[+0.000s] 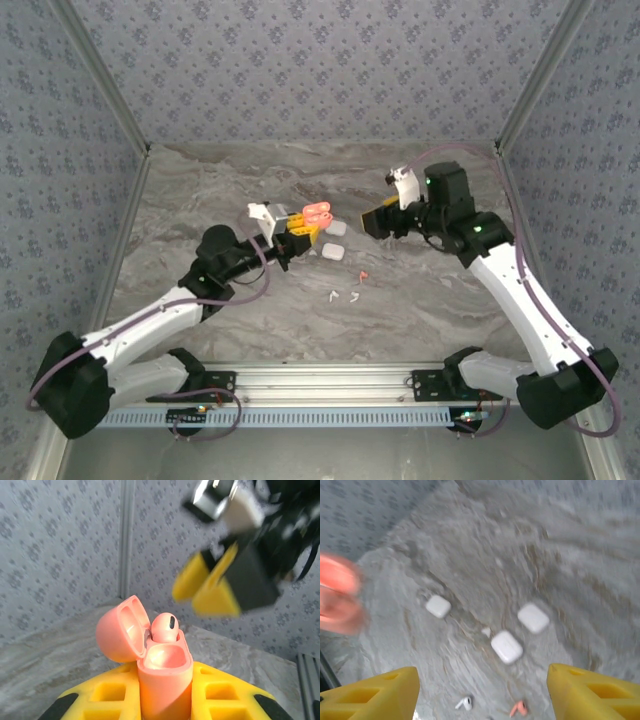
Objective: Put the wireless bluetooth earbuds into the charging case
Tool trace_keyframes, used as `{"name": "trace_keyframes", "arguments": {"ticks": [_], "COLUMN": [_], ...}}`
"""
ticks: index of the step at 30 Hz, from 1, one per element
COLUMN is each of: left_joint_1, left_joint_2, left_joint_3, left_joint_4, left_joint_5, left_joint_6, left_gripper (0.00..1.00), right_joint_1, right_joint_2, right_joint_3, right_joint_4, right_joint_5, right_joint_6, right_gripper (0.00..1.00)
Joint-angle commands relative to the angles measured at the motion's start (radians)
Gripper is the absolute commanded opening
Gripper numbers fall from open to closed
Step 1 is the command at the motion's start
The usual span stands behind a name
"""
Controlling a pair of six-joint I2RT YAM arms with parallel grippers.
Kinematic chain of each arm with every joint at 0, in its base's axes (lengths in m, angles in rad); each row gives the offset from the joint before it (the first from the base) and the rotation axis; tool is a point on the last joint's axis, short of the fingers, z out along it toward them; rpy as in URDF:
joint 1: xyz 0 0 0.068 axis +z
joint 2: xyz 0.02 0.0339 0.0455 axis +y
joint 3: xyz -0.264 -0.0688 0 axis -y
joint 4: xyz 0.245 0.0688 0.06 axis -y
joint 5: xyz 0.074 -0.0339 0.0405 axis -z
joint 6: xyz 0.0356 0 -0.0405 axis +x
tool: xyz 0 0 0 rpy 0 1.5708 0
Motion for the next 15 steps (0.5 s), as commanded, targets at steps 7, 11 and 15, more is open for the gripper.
{"name": "trace_keyframes", "arguments": {"ticks": [7,11,15], "left_joint_1": [-0.005,-0.005,-0.005], "left_joint_2": [-0.11,-0.11,-0.1], "left_joint_3": [-0.014,-0.013,-0.009], "left_joint_4": [-0.092,-0.096,-0.093], "left_joint_5": [-0.078,-0.08,-0.076], "left_joint_6": [0.074,0.072,0.066], "left_gripper": [0.0,0.0,0.0], "right_joint_1": [0.002,0.009,0.021], "right_joint_2": [0.167,0.272,0.381], "right_joint_3": [-0.198,-0.221,-0.219], "right_joint_4": [0.067,0.131,0.184], "right_joint_5": [0.08,0.049,0.043], "right_joint_6": [0.046,0.01,-0.023], "right_gripper": [0.63,0.59,0.54]}}
